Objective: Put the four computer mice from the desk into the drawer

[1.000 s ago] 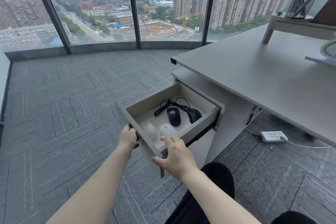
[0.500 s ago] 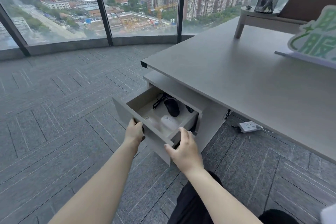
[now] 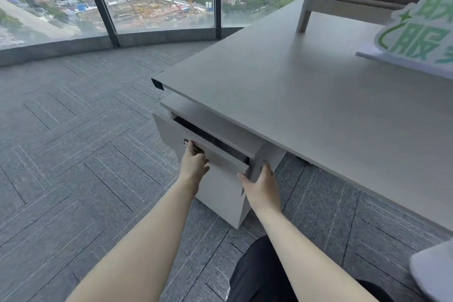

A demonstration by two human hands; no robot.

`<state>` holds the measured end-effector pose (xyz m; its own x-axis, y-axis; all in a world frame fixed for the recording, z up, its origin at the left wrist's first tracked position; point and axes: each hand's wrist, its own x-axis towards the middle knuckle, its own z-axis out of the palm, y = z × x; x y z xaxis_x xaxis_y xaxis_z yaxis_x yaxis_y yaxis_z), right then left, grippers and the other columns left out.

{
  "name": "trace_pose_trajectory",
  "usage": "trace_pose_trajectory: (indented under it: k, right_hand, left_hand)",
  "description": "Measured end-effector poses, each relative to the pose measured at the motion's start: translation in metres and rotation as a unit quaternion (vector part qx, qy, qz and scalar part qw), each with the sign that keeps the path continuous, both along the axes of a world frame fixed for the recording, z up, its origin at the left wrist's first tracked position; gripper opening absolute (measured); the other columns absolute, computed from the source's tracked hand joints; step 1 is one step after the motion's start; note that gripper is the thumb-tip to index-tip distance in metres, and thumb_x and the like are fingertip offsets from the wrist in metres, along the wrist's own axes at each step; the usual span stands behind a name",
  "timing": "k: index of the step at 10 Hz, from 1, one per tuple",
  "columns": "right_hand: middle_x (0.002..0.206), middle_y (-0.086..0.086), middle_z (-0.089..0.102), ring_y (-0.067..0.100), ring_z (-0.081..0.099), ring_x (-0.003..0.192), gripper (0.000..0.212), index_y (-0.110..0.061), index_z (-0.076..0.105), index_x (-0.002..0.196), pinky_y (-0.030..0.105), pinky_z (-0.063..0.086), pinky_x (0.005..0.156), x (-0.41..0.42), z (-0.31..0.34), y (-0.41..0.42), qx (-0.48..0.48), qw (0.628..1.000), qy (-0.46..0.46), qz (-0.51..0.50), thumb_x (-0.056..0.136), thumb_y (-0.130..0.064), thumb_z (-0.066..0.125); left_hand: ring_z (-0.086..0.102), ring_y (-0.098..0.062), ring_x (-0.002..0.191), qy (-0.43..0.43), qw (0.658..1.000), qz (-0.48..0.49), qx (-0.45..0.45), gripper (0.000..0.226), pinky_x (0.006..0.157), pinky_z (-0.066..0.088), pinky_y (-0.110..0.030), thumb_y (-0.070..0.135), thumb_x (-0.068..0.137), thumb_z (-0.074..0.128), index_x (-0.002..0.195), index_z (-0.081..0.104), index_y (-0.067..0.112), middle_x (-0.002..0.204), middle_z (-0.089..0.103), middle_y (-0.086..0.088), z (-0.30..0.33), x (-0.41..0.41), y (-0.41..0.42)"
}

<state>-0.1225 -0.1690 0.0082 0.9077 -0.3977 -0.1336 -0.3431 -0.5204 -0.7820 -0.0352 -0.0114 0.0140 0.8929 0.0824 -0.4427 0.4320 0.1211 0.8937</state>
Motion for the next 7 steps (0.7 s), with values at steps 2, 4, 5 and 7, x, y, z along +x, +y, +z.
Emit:
trace_pose_trajectory:
  k: [2, 4, 5, 7]
  right_hand:
    - [0.141, 0.018, 0.054, 0.033, 0.057, 0.123, 0.076, -0.007, 0.034, 0.146, 0.042, 0.051, 0.094, 0.019, -0.002, -0.013, -0.020, 1.000, -0.010, -0.012, 0.089, -0.048, 0.063]
    - [0.112, 0.006, 0.070, 0.028, 0.068, 0.099, 0.034, -0.016, 0.055, 0.112, 0.036, 0.054, 0.072, 0.026, 0.000, -0.019, -0.030, 0.999, -0.025, 0.006, 0.091, -0.041, 0.063]
    - [0.106, 0.002, 0.070, 0.026, 0.068, 0.095, 0.022, -0.023, 0.052, 0.101, 0.037, 0.055, 0.071, 0.026, 0.000, -0.018, -0.034, 0.999, -0.026, 0.017, 0.092, -0.041, 0.062]
    - [0.117, 0.014, 0.068, 0.031, 0.066, 0.103, 0.043, -0.007, 0.055, 0.125, 0.035, 0.052, 0.076, 0.016, 0.010, -0.017, -0.046, 0.999, 0.026, 0.013, 0.095, -0.039, 0.054]
  left_hand:
    - [0.057, -0.025, 0.113, 0.003, 1.000, -0.007, -0.026, 0.077, 0.097, 0.048, -0.038, -0.007, 0.087, 0.034, 0.154, 0.023, 0.029, 0.132, 0.045, 0.000, 0.003, 0.016, -0.020]
    - [0.054, -0.026, 0.121, 0.000, 1.000, -0.018, -0.019, 0.076, 0.105, 0.045, -0.041, -0.008, 0.090, 0.035, 0.154, 0.021, 0.029, 0.130, 0.043, 0.004, 0.005, 0.021, -0.027]
    - [0.054, -0.025, 0.119, -0.007, 0.999, -0.050, 0.000, 0.077, 0.099, 0.045, -0.038, -0.008, 0.089, 0.034, 0.154, 0.019, 0.031, 0.129, 0.042, 0.006, 0.005, 0.018, -0.024]
    - [0.055, -0.027, 0.120, -0.005, 0.991, -0.059, 0.120, 0.065, 0.108, 0.041, -0.049, 0.008, 0.087, 0.040, 0.150, 0.032, 0.018, 0.146, 0.044, -0.007, -0.005, 0.009, -0.009]
